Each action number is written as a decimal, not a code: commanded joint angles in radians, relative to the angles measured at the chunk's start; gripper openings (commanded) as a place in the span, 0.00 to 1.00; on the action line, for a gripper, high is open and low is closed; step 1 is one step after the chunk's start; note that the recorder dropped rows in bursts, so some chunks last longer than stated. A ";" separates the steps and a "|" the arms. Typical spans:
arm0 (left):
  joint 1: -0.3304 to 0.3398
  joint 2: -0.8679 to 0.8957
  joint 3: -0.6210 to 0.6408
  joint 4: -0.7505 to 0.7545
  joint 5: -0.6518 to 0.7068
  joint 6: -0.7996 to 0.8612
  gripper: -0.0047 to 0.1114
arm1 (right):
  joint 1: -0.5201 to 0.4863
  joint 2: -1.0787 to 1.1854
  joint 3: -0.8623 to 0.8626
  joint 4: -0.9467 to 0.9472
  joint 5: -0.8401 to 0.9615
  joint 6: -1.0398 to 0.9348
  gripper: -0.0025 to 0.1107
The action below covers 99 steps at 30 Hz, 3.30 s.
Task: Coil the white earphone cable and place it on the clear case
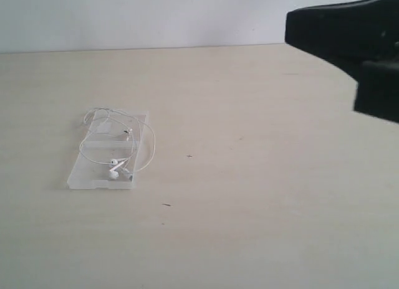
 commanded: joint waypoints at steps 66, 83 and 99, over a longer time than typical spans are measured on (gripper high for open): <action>-0.219 -0.512 0.423 1.362 -0.618 -1.369 0.71 | 0.003 -0.072 0.005 0.024 0.011 0.008 0.02; -0.219 -0.512 0.579 1.566 -0.595 -1.648 0.71 | 0.003 -0.072 0.005 0.024 0.011 0.008 0.02; -0.219 -0.512 0.581 1.563 -0.419 -1.490 0.71 | 0.003 -0.072 0.005 0.024 0.011 0.008 0.02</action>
